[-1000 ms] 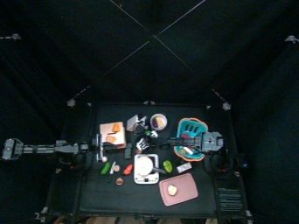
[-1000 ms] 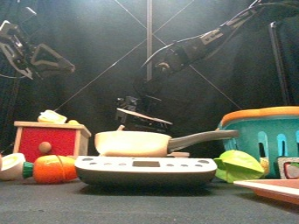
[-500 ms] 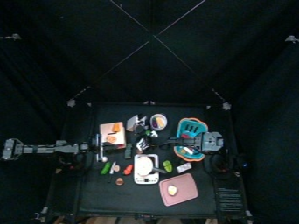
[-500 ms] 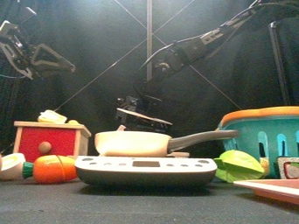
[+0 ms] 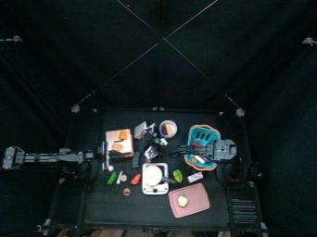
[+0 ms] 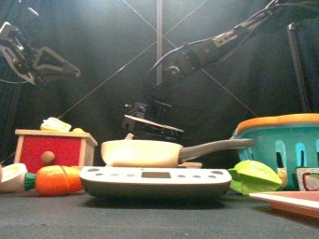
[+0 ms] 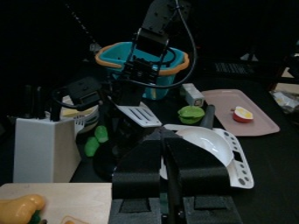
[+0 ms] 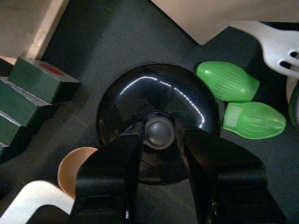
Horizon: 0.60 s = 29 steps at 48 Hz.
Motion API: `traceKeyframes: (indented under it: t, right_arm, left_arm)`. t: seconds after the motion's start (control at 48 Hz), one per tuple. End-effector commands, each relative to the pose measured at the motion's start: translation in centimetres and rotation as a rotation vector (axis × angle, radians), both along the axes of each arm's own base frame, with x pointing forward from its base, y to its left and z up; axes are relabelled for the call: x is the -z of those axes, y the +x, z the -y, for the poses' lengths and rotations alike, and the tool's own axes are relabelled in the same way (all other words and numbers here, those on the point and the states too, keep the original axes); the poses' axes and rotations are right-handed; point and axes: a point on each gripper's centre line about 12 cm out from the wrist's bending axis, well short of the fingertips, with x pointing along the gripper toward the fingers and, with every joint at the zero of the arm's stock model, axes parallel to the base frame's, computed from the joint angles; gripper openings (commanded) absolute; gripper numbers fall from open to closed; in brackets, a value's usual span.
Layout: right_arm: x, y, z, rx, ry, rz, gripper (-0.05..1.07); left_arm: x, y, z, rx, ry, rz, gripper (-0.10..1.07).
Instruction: Grab pot lid
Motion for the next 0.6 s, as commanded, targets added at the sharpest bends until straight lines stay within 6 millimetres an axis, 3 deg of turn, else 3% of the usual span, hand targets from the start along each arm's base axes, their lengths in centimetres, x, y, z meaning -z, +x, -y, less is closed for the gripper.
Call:
traceKeyframes:
  t: [0.0,0.583]
  right_arm:
    - [-3.9,0.5,0.3,0.003,-0.024,0.076,0.66]
    - [-5.9,0.7,0.3,0.001,-0.057,0.082,0.66]
  left_arm:
    - [-0.8,0.2,-0.1,-0.003,0.005,0.024,0.36]
    - [-0.8,0.2,-0.1,-0.002,0.003,0.024,0.36]
